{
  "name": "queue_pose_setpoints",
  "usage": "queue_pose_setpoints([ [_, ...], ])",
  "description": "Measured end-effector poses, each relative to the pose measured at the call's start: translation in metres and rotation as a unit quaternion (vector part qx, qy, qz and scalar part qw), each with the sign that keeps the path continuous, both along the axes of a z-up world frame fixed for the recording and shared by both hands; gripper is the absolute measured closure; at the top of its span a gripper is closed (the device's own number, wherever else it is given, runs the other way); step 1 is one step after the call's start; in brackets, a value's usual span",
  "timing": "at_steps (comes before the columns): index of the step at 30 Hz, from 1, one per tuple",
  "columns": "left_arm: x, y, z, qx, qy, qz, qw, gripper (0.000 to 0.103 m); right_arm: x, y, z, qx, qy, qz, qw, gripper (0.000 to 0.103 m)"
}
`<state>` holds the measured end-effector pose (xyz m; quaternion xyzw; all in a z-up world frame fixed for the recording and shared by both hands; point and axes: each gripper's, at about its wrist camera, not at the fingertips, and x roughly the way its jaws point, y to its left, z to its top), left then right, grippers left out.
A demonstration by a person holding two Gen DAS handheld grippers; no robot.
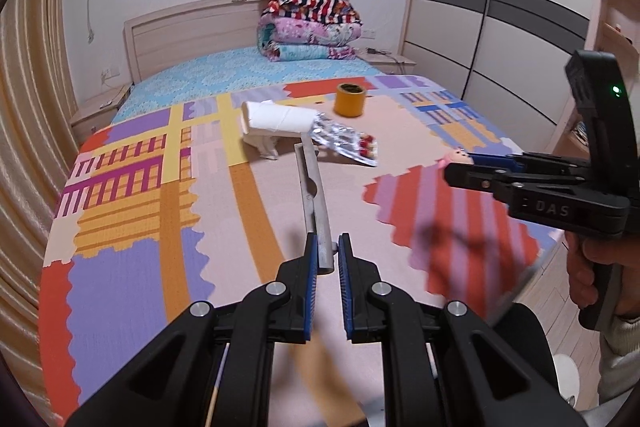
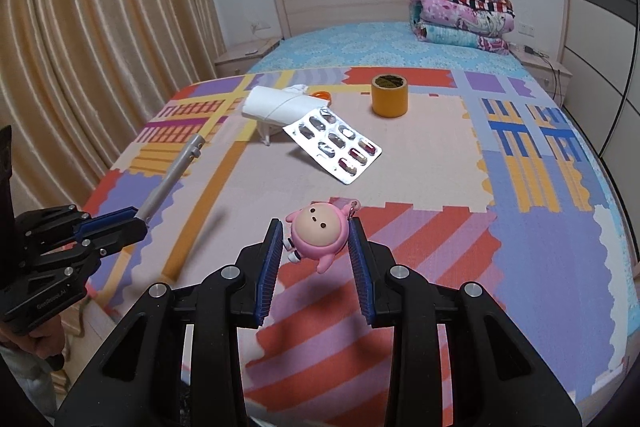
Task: Collect trash
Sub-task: 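Carry the grey stick with the left tool while the right tool carries the piggy over the bin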
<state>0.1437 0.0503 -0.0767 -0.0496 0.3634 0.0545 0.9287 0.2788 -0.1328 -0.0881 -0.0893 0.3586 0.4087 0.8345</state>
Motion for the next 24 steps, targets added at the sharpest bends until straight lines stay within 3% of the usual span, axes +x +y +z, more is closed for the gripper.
queue_pose_setpoints([
  [14, -0.052, -0.042, 0.012, 0.0, -0.015, -0.029, 0.9995, 0.093, -0.057, -0.04, 0.013, 0.014, -0.006, 0.029, 0.999, 0.07],
  [19, -0.073, -0.059, 0.011, 0.001, -0.015, -0.045, 0.9989, 0.093, -0.078, -0.048, 0.009, 0.007, -0.007, 0.046, 0.999, 0.07],
  [24, -0.093, -0.075, 0.003, -0.023, -0.009, -0.075, 0.9969, 0.093, -0.093, -0.057, -0.007, -0.002, 0.013, 0.062, 0.998, 0.07],
])
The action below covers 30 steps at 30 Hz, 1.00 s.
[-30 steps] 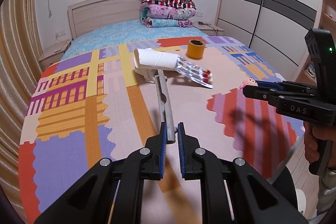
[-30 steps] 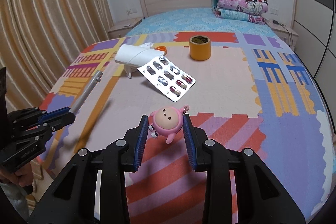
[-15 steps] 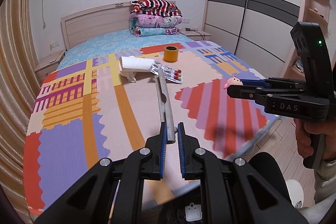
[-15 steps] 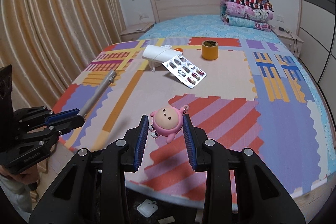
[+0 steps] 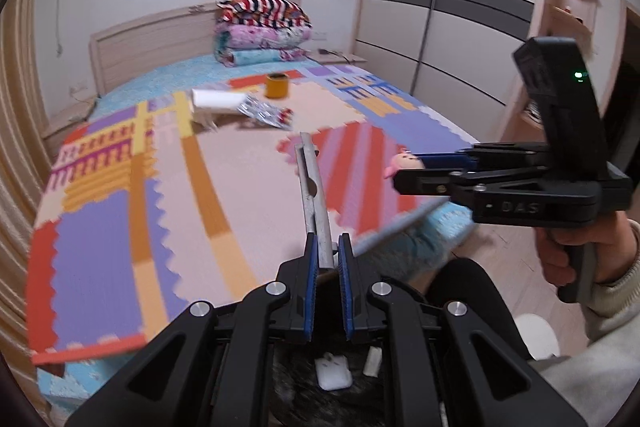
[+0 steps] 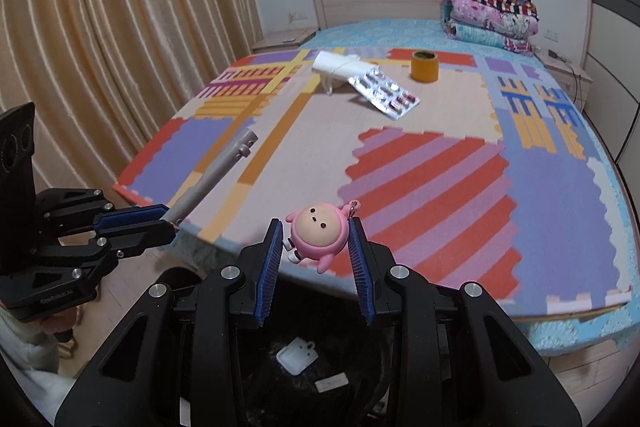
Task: Collect trash
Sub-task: 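Carry the grey stick with the left tool while the right tool carries the piggy over the bin, then open the left tool to drop the stick while the right tool releases the piggy into the bin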
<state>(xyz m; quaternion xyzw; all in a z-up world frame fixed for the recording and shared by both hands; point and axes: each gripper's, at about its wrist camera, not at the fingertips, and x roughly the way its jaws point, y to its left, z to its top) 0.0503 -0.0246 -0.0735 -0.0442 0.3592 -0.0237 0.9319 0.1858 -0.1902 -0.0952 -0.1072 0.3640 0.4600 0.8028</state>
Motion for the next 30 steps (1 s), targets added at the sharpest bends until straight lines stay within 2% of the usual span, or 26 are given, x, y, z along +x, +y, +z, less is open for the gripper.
queue_pose_setpoints([
  [12, -0.03, -0.03, -0.049, -0.041, 0.063, -0.048, 0.996, 0.093, -0.026, -0.01, -0.053, -0.044, 0.05, 0.029, 0.997, 0.07],
  [27, -0.013, -0.024, -0.136, -0.076, 0.173, -0.032, 0.9815, 0.093, -0.035, -0.008, -0.141, -0.147, 0.099, 0.03, 0.984, 0.07],
  [30, -0.007, -0.025, -0.152, -0.074, 0.193, -0.027, 0.978, 0.093, -0.038, -0.001, -0.155, -0.176, 0.087, 0.034, 0.98, 0.07],
])
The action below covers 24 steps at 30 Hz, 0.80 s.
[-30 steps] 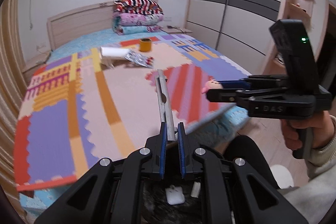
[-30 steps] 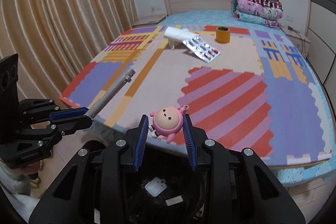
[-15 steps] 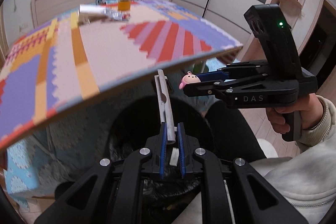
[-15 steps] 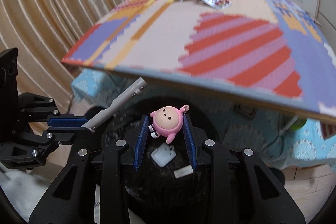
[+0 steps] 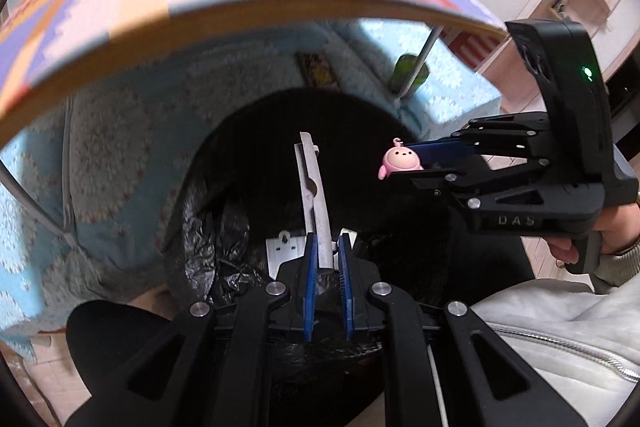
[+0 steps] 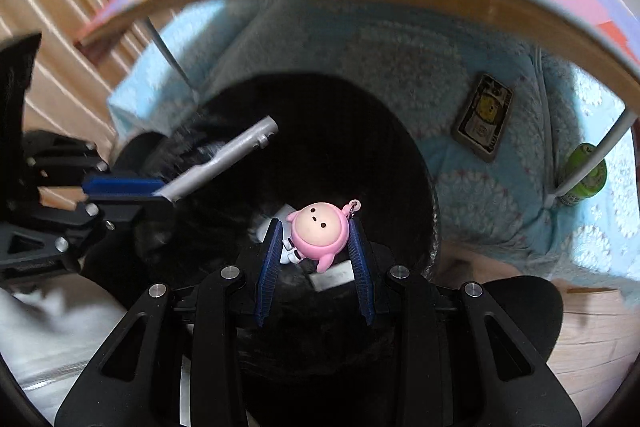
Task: Collect trash
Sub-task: 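Open the left tool to drop the stick while the right tool releases the piggy into the bin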
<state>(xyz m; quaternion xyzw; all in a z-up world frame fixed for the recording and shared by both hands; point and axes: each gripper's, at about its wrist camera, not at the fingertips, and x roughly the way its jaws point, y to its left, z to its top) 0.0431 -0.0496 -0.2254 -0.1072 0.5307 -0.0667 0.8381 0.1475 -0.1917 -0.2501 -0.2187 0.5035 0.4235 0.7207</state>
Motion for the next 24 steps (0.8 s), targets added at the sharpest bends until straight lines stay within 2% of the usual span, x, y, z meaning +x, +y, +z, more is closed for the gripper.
queue_pose_setpoints([
  [7, 0.009, -0.006, -0.025, 0.014, 0.034, -0.003, 0.9993, 0.093, -0.003, 0.007, -0.024, -0.033, 0.007, 0.015, 0.999, 0.07],
  [15, 0.016, -0.005, -0.037, 0.015, 0.061, -0.001, 0.998, 0.093, -0.006, 0.014, -0.046, -0.064, 0.011, 0.04, 0.997, 0.069],
  [22, 0.018, -0.001, -0.042, 0.016, 0.075, 0.004, 0.9971, 0.092, -0.004, 0.014, -0.048, -0.065, 0.017, 0.042, 0.997, 0.068],
  [24, 0.02, -0.001, -0.044, 0.017, 0.082, 0.008, 0.9964, 0.091, -0.003, 0.014, -0.047, -0.064, 0.017, 0.04, 0.997, 0.064],
])
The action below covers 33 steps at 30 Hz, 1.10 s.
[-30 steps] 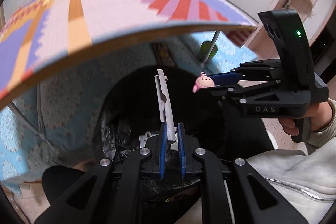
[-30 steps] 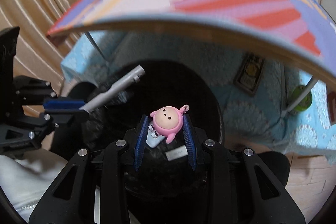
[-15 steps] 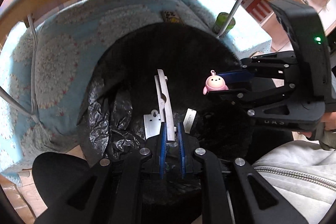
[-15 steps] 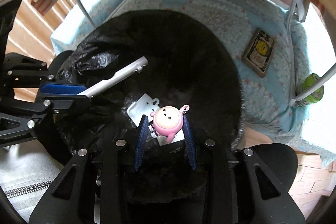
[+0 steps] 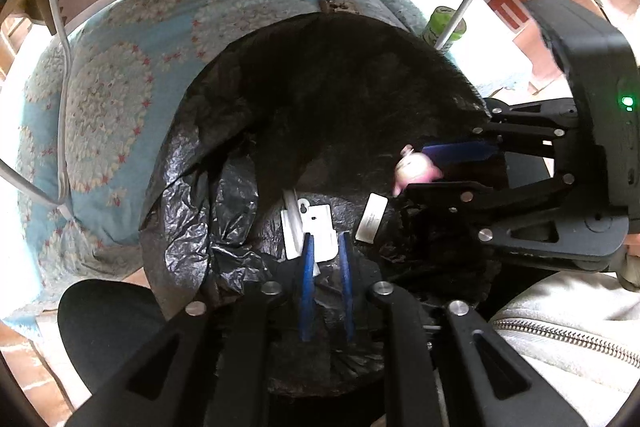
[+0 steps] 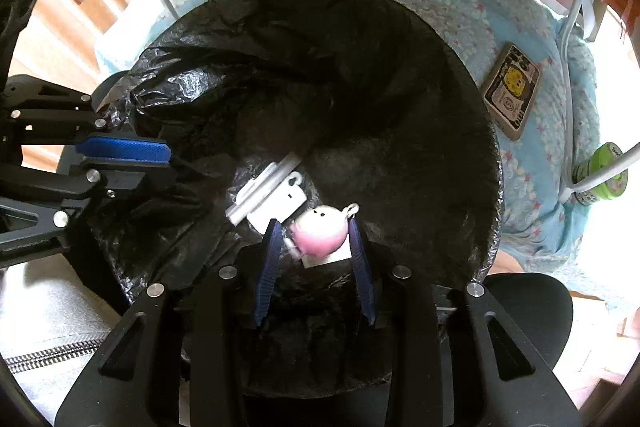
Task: Collect trash
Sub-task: 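Open the left tool to drop the stick while the right tool releases the piggy into the bin, then raise both open tools out of the bin back toward the mat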
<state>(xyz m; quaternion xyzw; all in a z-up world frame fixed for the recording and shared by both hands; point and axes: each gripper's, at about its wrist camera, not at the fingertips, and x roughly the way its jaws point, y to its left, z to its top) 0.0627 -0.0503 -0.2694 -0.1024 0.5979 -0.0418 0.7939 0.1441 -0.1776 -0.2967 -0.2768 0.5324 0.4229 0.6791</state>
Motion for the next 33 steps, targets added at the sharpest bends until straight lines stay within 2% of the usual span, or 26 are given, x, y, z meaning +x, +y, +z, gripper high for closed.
queue_pose_setpoints([
  [1, 0.0, 0.0, -0.001, 0.0, 0.002, 0.0, 1.0, 0.091, -0.001, 0.001, 0.001, 0.001, -0.001, -0.001, 1.0, 0.058],
  [2, 0.0, 0.0, -0.001, 0.001, 0.002, 0.001, 1.0, 0.09, -0.001, 0.001, 0.001, 0.003, -0.003, -0.001, 1.0, 0.057],
  [3, 0.0, 0.001, 0.0, 0.002, 0.001, 0.002, 1.0, 0.085, -0.001, 0.0, 0.002, 0.004, -0.003, -0.001, 1.0, 0.057],
  [5, -0.001, 0.001, 0.003, 0.004, -0.006, 0.004, 1.0, 0.066, -0.002, 0.0, 0.004, 0.007, -0.004, -0.001, 1.0, 0.057],
  [6, 0.0, 0.0, 0.006, 0.005, -0.012, 0.006, 0.9999, 0.051, -0.002, -0.001, 0.005, 0.008, -0.005, -0.001, 1.0, 0.057],
  [7, -0.001, 0.001, 0.009, 0.006, -0.019, 0.007, 0.9998, 0.048, -0.002, -0.001, 0.007, 0.01, -0.005, -0.001, 1.0, 0.057],
  [19, -0.009, -0.001, 0.041, 0.013, -0.069, 0.011, 0.9975, 0.048, -0.004, -0.009, 0.032, 0.041, -0.023, -0.003, 0.999, 0.057],
  [26, -0.013, 0.001, 0.072, 0.021, -0.112, 0.008, 0.9934, 0.048, -0.003, -0.015, 0.055, 0.073, -0.033, -0.005, 0.997, 0.057],
  [29, -0.016, 0.006, 0.086, 0.007, -0.132, 0.01, 0.9912, 0.048, -0.006, -0.017, 0.066, 0.087, -0.042, 0.003, 0.995, 0.057],
  [33, -0.017, 0.011, 0.106, 0.011, -0.156, 0.013, 0.9876, 0.048, -0.007, -0.019, 0.083, 0.108, -0.05, 0.011, 0.993, 0.057],
])
